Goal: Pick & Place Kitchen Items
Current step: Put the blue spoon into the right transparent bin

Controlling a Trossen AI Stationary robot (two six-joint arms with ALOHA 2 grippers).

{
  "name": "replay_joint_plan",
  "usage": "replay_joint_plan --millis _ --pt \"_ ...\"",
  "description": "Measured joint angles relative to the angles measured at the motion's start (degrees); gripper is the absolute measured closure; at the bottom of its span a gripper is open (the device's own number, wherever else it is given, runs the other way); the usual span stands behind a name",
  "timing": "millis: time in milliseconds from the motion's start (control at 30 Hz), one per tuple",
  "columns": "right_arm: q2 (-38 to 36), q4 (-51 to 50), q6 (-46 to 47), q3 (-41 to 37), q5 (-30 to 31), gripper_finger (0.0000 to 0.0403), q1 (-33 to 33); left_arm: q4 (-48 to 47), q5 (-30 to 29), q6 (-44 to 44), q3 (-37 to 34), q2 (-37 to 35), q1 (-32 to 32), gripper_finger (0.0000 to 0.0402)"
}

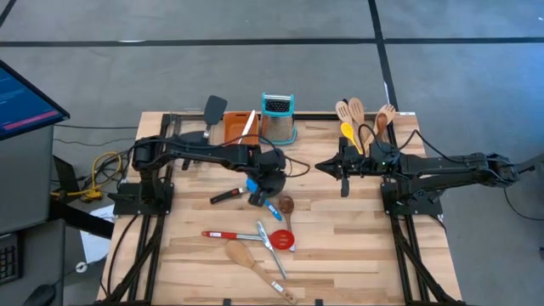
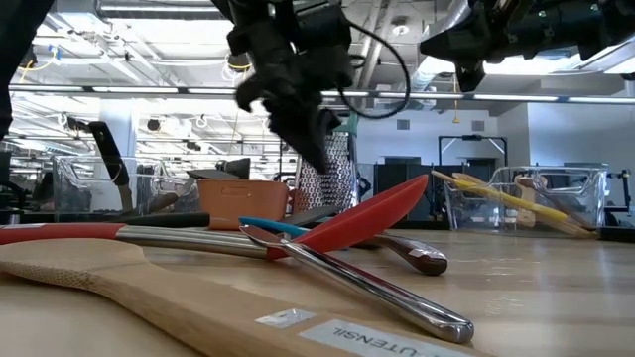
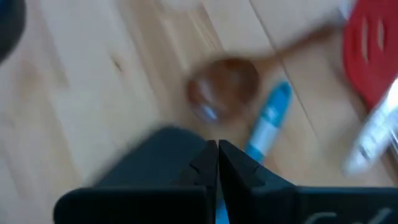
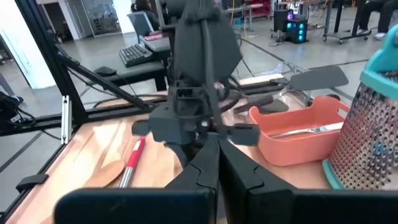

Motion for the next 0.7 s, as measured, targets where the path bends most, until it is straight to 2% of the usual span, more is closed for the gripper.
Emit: replay_joint_plan --millis 67,200,433,700 --pt "0.08 -0.49 0.0 0.0 0.0 0.0403 0.0 -4.21 -0.09 1.02 -0.2 0.0 -0.78 0.0401" --pt "0.08 -0.44 -0.02 0.0 -0.02 0.0403 0.0 -4.41 -1.27 5.45 -2.29 0.0 -2.91 0.0401" --pt "0.08 -1.26 -0.1 0.0 -0.01 0.0403 0.0 -1.55 -10.81 17.32 -4.54 0.0 -7.46 0.0397" --pt "0.08 -1.23 -0.13 0.0 -0.01 0.0403 0.0 -0.22 -16.84 17.51 -5.9 0.0 -8.27 0.0374"
